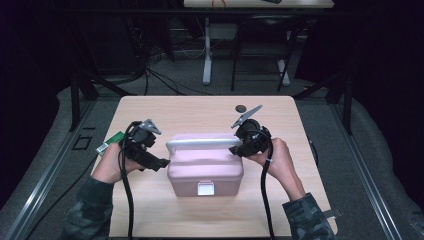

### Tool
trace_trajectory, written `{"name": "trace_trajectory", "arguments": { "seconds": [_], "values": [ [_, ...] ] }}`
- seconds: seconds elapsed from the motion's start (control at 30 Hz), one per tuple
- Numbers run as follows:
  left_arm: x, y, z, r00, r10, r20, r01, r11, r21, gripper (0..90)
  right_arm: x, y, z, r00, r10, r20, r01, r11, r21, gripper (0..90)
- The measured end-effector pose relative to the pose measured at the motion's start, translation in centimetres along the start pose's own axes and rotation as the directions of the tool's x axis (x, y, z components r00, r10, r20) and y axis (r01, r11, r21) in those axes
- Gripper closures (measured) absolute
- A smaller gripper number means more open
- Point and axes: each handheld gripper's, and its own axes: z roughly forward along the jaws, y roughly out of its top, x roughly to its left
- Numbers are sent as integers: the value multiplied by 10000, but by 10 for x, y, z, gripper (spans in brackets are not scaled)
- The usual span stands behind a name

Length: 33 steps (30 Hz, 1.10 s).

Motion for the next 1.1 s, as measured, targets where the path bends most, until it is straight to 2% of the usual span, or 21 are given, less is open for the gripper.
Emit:
{"name": "trace_trajectory", "arguments": {
  "seconds": [0.13,0.17,0.2,0.33,0.43,0.53,0.6,0.77,1.0,1.1],
  "values": [
    [1,-16,3,9985,-507,-215,499,9981,-368,136,1,0,0,10000,-59,45,60,9997,-249,662],
    [1,-18,5,9985,-513,-165,508,9983,-293,137,2,1,0,10000,-38,39,39,9996,-265,665],
    [-1,-24,11,9986,-506,-161,506,9987,18,137,2,2,0,10000,-44,60,45,9996,-282,668],
    [0,-32,19,9984,-565,-98,568,9978,341,143,2,3,-1,9999,-110,118,113,9997,-230,678],
    [3,-35,24,9975,-709,-15,709,9970,317,145,1,4,-1,9998,-130,132,133,9996,-240,687],
    [5,-38,30,9963,-821,254,814,9963,266,147,-1,5,-1,9999,-108,114,110,9997,-204,692],
    [5,-39,33,9960,-875,192,869,9958,287,148,-2,6,-1,9999,-101,79,102,9996,-252,692],
    [8,-44,36,9934,-1089,366,1084,9940,160,148,-4,7,-3,10000,-85,27,86,9994,-340,695],
    [10,-48,36,9912,-1253,418,1256,9921,-41,147,-10,7,-12,9996,233,-184,-249,9956,-901,697],
    [11,-49,36,9879,-1453,543,1467,9889,-227,147,-12,8,-15,9992,381,-154,-396,9929,-1126,698]
  ]
}}
